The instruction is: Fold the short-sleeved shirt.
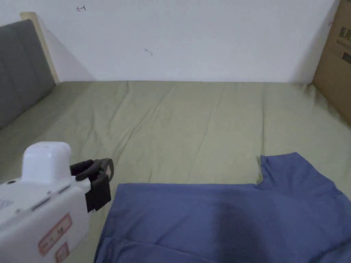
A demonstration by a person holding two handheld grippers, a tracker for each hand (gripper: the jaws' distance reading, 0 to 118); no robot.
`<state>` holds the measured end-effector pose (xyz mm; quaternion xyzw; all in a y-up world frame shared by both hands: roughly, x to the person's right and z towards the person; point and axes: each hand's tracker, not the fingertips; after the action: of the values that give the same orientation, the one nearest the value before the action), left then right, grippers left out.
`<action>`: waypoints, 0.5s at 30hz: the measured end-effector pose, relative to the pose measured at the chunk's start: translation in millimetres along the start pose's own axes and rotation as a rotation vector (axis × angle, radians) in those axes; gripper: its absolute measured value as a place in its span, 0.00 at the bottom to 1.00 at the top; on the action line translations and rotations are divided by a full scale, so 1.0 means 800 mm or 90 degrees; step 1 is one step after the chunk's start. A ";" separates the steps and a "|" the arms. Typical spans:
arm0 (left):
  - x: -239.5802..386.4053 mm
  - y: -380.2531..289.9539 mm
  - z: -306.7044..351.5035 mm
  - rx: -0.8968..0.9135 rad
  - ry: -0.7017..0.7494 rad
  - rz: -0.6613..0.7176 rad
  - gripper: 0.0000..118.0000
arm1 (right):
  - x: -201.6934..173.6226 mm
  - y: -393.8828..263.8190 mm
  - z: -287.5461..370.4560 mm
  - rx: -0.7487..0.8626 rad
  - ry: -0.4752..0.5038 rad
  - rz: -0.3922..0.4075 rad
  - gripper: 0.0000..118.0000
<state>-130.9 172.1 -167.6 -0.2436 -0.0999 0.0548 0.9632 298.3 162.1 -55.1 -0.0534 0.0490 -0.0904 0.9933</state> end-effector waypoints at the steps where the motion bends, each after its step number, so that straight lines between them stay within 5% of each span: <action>1: -0.030 0.012 -0.047 -0.119 -0.036 0.043 0.00 | 0.005 -0.004 -0.004 -0.018 -0.001 -0.003 0.00; 4: -0.083 0.010 -0.163 -0.255 -0.051 0.103 0.03 | 0.021 -0.019 -0.018 -0.057 -0.017 -0.033 0.00; 5: -0.097 0.004 -0.192 -0.261 -0.027 0.092 0.19 | 0.029 -0.025 -0.023 -0.073 -0.025 -0.048 0.00; 6: -0.104 0.002 -0.215 -0.279 0.020 0.046 0.62 | 0.036 -0.030 -0.027 -0.085 -0.031 -0.058 0.00; 7: -0.099 -0.006 -0.246 -0.301 0.057 0.016 0.92 | 0.044 -0.035 -0.031 -0.096 -0.043 -0.068 0.00; 8: -0.108 -0.017 -0.274 -0.330 0.061 -0.003 1.00 | 0.049 -0.037 -0.035 -0.106 -0.058 -0.075 0.00; 9: -0.113 -0.025 -0.285 -0.337 0.070 0.000 0.93 | 0.056 -0.041 -0.038 -0.115 -0.069 -0.082 0.00; 13: -0.123 -0.055 -0.367 -0.383 0.060 0.038 0.93 | 0.081 -0.051 -0.052 -0.152 -0.098 -0.097 0.00; 15: -0.126 -0.075 -0.384 -0.429 0.060 -0.013 0.99 | 0.089 -0.057 -0.058 -0.171 -0.111 -0.095 0.00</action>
<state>-158.0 -36.3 -420.0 -0.5493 -0.0700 -0.0024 0.8327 355.5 100.2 -102.3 -0.1970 -0.0295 -0.1515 0.9682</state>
